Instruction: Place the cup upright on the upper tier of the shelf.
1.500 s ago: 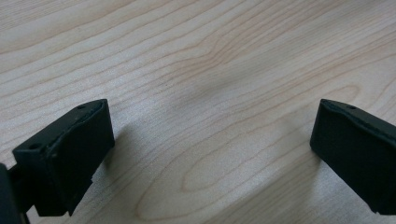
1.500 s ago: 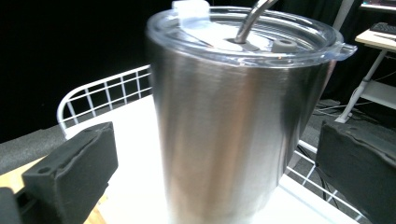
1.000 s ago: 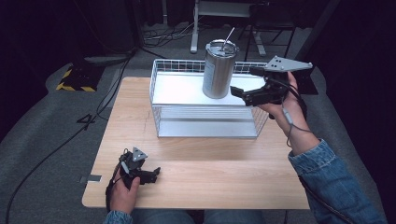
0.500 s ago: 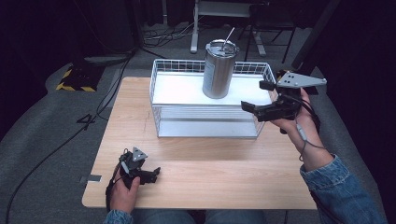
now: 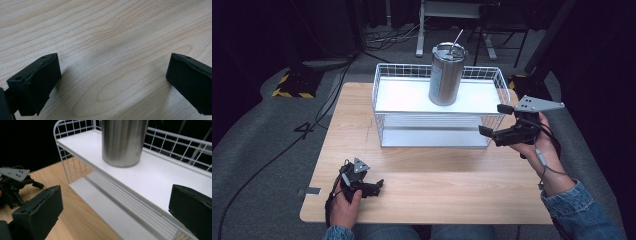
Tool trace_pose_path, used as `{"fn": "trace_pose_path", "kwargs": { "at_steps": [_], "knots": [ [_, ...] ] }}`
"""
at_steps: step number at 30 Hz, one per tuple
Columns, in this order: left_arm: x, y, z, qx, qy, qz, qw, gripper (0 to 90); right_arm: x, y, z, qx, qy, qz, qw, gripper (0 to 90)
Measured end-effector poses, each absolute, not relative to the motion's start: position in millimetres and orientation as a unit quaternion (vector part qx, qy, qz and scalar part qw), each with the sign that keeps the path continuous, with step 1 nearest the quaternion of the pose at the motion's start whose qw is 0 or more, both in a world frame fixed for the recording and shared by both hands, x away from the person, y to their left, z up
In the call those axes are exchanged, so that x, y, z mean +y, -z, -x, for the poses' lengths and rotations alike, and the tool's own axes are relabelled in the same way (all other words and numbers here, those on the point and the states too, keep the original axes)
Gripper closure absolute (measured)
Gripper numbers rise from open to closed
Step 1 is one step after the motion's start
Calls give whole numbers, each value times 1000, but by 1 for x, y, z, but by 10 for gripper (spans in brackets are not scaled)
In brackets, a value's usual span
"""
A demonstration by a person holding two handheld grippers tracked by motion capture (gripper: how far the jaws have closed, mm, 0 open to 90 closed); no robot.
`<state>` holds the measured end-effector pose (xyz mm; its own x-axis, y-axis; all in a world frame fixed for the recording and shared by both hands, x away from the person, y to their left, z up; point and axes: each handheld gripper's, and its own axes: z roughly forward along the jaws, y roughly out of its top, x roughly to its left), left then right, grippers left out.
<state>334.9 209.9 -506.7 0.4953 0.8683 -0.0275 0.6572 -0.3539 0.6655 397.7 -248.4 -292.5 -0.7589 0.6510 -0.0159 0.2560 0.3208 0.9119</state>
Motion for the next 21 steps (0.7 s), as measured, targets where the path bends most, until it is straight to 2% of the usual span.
{"fn": "trace_pose_path", "kwargs": {
  "at_steps": [12,21],
  "knots": [
    [210,507,-335,475,-167,-805,315,2,-254,336,-386,804,-488,-298,166,0],
    [210,507,-335,473,-168,-805,314,2,-250,370,-379,819,-462,-298,165,0]
  ]
}}
